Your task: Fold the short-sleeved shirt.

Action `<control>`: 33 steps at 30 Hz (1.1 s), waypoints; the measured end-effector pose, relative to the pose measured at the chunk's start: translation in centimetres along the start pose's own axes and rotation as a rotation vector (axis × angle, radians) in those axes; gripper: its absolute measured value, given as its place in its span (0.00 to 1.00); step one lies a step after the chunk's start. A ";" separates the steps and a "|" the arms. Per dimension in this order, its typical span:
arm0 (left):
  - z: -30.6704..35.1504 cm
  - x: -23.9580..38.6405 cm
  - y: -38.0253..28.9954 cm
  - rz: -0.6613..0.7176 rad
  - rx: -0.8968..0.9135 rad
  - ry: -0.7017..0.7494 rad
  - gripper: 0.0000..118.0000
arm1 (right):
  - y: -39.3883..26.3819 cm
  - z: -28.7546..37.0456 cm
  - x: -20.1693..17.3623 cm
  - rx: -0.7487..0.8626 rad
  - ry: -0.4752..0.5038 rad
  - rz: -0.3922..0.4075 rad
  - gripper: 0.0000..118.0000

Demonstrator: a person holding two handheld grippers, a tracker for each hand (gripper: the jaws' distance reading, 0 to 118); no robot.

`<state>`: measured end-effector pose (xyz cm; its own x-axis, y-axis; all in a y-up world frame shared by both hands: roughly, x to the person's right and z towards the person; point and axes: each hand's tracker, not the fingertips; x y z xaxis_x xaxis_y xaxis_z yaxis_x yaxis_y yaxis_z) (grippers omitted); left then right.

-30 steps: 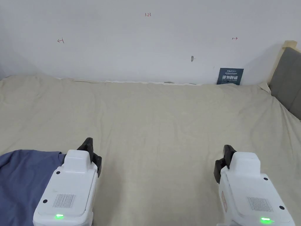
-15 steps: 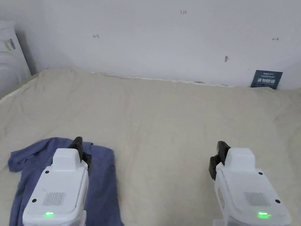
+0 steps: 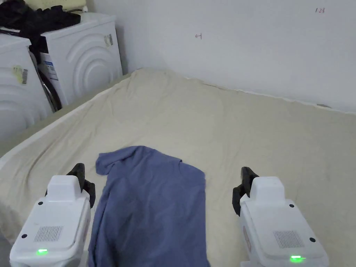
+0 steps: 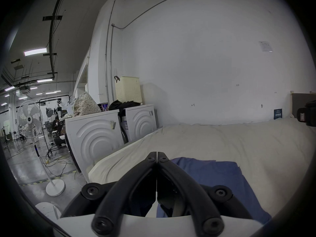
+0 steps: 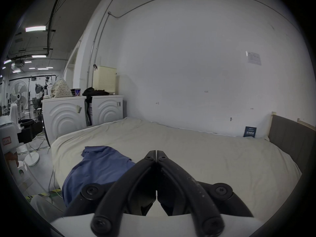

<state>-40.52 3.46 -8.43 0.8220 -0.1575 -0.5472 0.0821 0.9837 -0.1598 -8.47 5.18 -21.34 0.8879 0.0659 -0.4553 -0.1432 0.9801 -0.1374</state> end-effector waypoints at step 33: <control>-13.1 15.8 -10.5 -0.008 -0.815 -0.346 0.16 | -4.7 3.6 12.3 -0.150 -0.271 -0.019 0.01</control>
<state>-35.79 -10.50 -26.20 0.9585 0.0007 -0.2850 -0.2296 0.5942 -0.7709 4.71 2.01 -23.15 0.9725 0.1149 -0.2025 -0.1702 0.9443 -0.2816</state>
